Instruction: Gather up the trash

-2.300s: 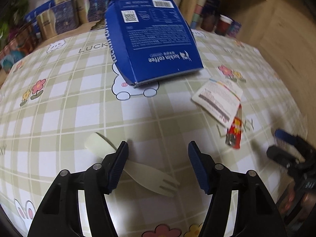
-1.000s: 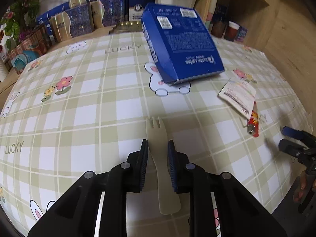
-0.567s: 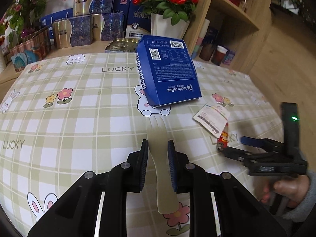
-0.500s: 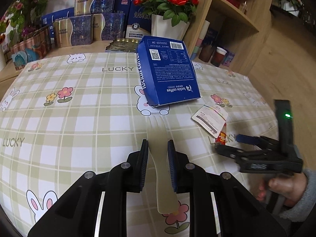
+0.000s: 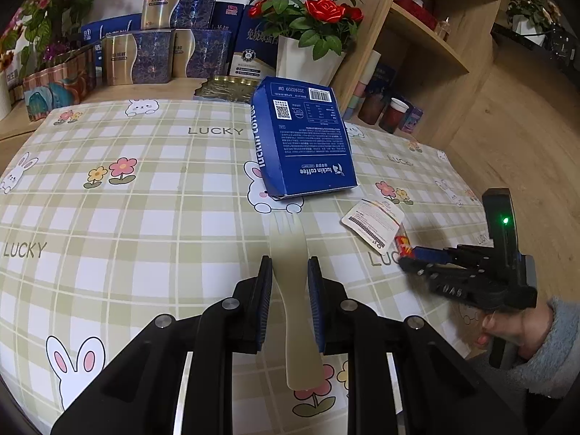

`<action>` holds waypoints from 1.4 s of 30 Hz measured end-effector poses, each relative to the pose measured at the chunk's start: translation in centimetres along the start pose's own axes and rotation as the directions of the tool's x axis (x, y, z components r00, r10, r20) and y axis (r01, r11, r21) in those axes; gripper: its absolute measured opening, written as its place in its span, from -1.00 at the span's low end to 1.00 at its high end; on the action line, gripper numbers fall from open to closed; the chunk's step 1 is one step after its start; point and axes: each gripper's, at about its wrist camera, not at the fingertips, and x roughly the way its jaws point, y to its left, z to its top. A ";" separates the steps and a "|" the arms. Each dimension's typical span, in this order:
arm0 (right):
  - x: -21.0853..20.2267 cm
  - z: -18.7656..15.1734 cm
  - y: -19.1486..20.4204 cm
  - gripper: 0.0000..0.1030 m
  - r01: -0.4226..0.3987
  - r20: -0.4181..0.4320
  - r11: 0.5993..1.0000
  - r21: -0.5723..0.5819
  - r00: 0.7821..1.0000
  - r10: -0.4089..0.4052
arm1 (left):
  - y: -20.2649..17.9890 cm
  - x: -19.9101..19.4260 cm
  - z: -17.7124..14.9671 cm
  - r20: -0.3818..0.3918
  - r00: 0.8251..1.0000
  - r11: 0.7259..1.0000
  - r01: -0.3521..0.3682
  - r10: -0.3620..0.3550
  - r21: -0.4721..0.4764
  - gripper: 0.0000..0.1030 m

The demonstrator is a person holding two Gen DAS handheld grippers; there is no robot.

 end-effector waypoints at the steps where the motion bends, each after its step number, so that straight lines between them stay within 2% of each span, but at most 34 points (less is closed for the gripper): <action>1: -0.1 -0.1 -0.6 -0.42 -0.005 -0.006 1.000 0.023 1.000 0.005 | -0.1 0.0 -0.1 -0.001 1.000 1.000 0.003 -0.003 -0.002 -0.62; 5: -0.2 0.0 -1.6 -0.46 0.003 -0.004 0.998 0.067 1.000 -0.003 | -0.2 -0.1 -0.4 -0.003 1.000 1.000 0.008 -0.008 -0.006 -0.62; 11: 0.5 1.1 -1.1 -0.31 0.033 0.008 0.997 0.066 0.999 -0.033 | -0.2 -0.7 -0.6 -0.001 1.000 1.000 0.011 -0.011 -0.011 -0.62; 18: 0.2 0.7 -1.0 -0.48 0.052 0.017 0.998 0.043 0.998 -0.053 | -0.3 -1.4 -0.8 0.004 1.000 1.000 0.018 -0.018 -0.013 -0.62; 29: -3.3 -1.3 -0.7 -0.50 -0.021 0.090 0.997 0.081 0.996 0.014 | -0.8 -2.9 -1.6 0.017 0.999 1.000 0.029 -0.029 -0.010 -0.62; 34: -4.3 -2.0 0.4 -0.51 -0.032 0.099 0.998 0.057 0.995 0.026 | -1.1 -4.1 -2.1 0.027 0.999 1.000 0.031 -0.030 -0.008 -0.63; 38: -4.0 -2.8 0.8 -0.52 -0.038 0.065 0.998 0.051 0.997 0.035 | -1.2 -5.0 -2.8 0.032 0.999 1.000 0.029 -0.028 -0.010 -0.63; 39: -3.7 -3.1 0.8 -0.52 -0.040 0.050 0.998 0.053 0.998 0.038 | -1.2 -5.1 -3.0 0.030 0.999 1.000 0.028 -0.028 -0.011 -0.96; 42: -2.8 -3.9 0.9 -0.56 -0.049 0.009 0.997 0.063 0.999 0.048 | -1.0 -5.2 -3.4 0.017 1.000 1.000 0.020 -0.020 -0.023 -0.99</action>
